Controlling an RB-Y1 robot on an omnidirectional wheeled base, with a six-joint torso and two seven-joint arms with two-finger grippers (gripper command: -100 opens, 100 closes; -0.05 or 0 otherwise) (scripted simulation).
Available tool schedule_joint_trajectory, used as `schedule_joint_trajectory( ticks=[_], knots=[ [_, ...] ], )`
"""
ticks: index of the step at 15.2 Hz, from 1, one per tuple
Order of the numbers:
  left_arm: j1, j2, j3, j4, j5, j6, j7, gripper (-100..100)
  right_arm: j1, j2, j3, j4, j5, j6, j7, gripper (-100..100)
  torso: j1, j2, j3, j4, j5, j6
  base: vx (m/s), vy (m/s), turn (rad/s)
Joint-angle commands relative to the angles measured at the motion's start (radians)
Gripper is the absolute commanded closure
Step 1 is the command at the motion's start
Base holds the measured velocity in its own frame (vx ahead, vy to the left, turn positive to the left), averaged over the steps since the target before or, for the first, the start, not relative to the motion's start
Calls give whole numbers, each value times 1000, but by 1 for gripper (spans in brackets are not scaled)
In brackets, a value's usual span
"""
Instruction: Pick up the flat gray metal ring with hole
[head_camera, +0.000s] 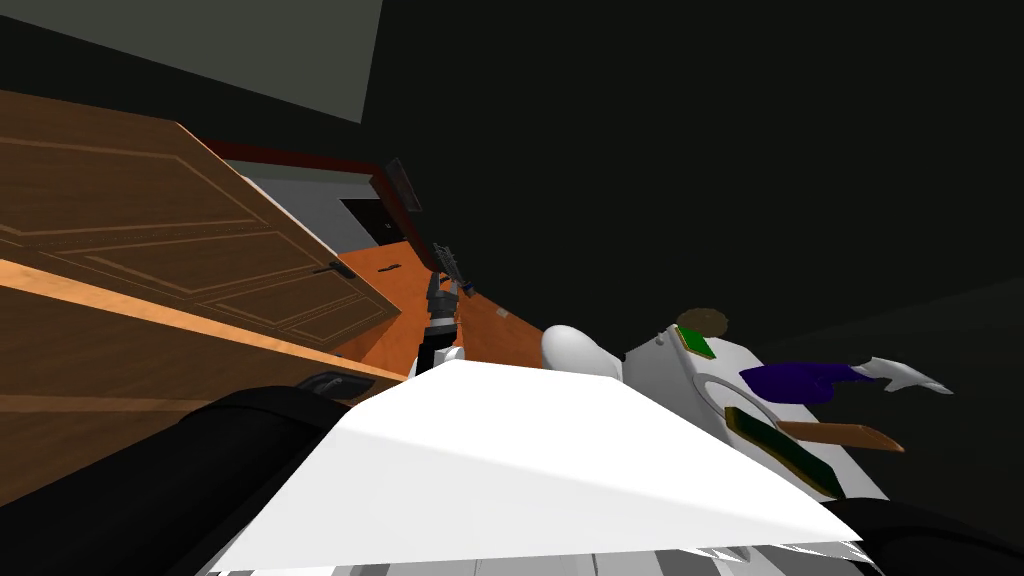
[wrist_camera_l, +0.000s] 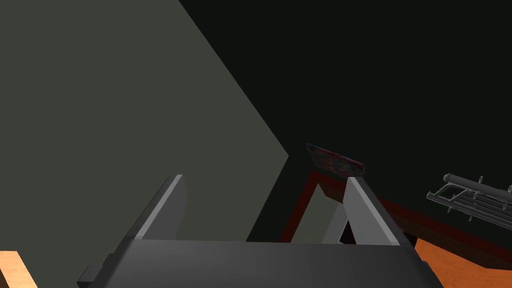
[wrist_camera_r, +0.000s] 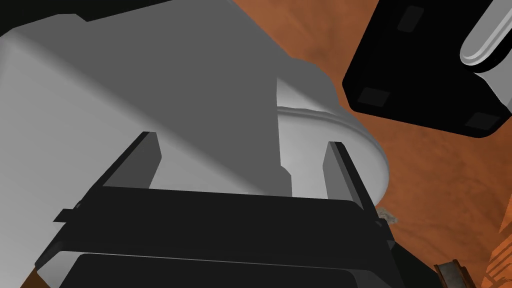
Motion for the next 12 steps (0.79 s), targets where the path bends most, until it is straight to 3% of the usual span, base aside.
schedule_joint_trajectory(
  ticks=[1,4,7,9,12],
  knots=[
    [0,0,0,0,0,0,0,0,0,0,0,0,0,0,0,-100,0,0,0,0,0,0,0,0,0],
    [0,0,0,0,0,0,0,0,60,-6,-58,20,-20,4,-38,-100,4,-3,-2,-1,1,-1,58,70,105],
    [0,0,0,0,0,0,0,0,97,-14,-79,39,-41,6,-68,-100,8,-8,-4,-2,2,-1,118,114,116],
    [0,0,0,0,0,0,0,0,46,-17,-46,41,-33,17,-52,-100,9,-13,-7,-2,2,-4,186,75,160],
    [0,0,0,0,0,0,0,0,17,-19,-39,36,-22,23,-35,-100,2,-15,-9,-3,1,-5,121,-21,41]
  ],
)
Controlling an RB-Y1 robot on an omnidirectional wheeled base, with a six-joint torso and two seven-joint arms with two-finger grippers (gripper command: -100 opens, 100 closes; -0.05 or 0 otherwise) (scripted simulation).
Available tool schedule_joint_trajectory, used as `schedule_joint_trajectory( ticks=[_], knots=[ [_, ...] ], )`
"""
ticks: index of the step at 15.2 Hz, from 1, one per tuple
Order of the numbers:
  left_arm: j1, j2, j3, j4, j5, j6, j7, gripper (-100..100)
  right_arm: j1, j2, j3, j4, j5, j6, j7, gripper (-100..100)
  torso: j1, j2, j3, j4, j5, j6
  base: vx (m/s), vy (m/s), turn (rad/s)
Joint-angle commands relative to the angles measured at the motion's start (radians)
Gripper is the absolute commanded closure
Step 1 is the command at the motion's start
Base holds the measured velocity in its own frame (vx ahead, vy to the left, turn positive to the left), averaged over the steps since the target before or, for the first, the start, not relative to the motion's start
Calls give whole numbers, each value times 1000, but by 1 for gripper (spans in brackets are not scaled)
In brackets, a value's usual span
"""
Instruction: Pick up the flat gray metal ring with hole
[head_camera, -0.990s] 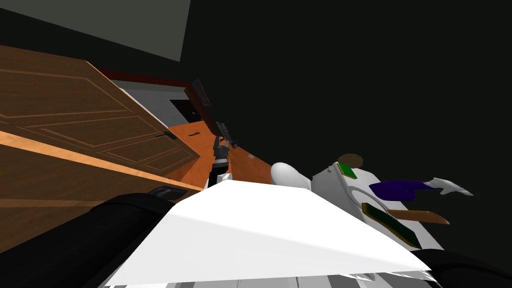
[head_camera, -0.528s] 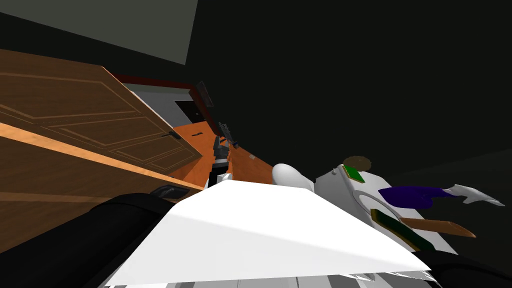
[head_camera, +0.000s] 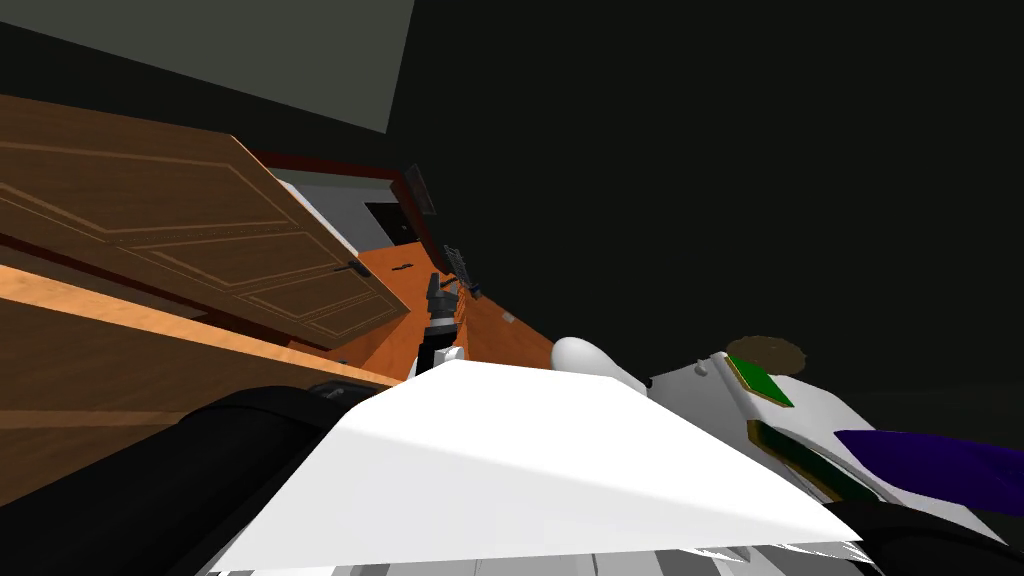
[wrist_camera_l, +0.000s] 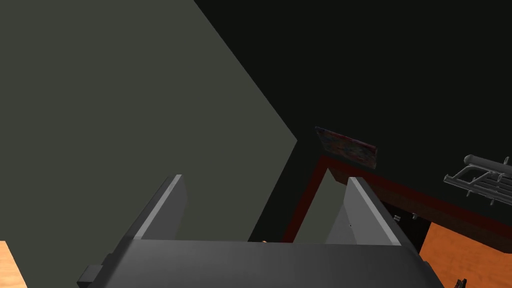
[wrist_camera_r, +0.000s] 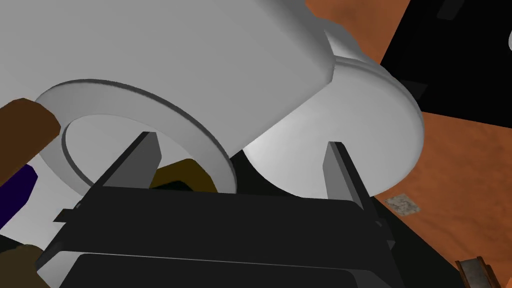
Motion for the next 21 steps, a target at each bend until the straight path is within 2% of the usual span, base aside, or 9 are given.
schedule_joint_trajectory(
  ticks=[1,4,9,11,12,16,17,20,21],
  knots=[
    [0,0,0,0,0,0,0,0,-31,1,10,0,13,5,15,-100,0,0,0,0,0,0,51,-53,11],
    [0,0,0,0,0,0,0,0,-76,-4,16,-9,32,17,43,-100,-2,5,3,1,-1,0,19,-38,18],
    [0,0,0,0,0,0,0,0,-103,82,47,19,58,36,54,-100,0,10,6,3,0,1,-6,-16,59],
    [0,0,0,0,0,0,0,0,-113,78,53,24,63,30,45,-100,0,11,7,3,0,1,-9,-13,45],
    [0,0,0,0,0,0,0,0,-114,81,54,24,63,32,47,100,1,11,6,3,0,1,0,0,0],
    [0,0,0,0,0,0,0,0,-114,79,53,25,64,33,48,100,1,10,6,3,-2,1,-1,-1,3],
    [0,0,0,0,0,0,0,0,-89,44,34,13,46,21,44,100,1,10,6,3,-2,1,16,11,-73],
    [0,0,0,0,0,0,0,0,-75,5,22,7,34,5,35,100,3,8,5,2,-1,1,20,27,-92],
    [0,0,0,0,0,0,0,0,-95,22,36,15,46,11,33,100,4,8,5,2,-1,1,3,12,-25]
  ],
)
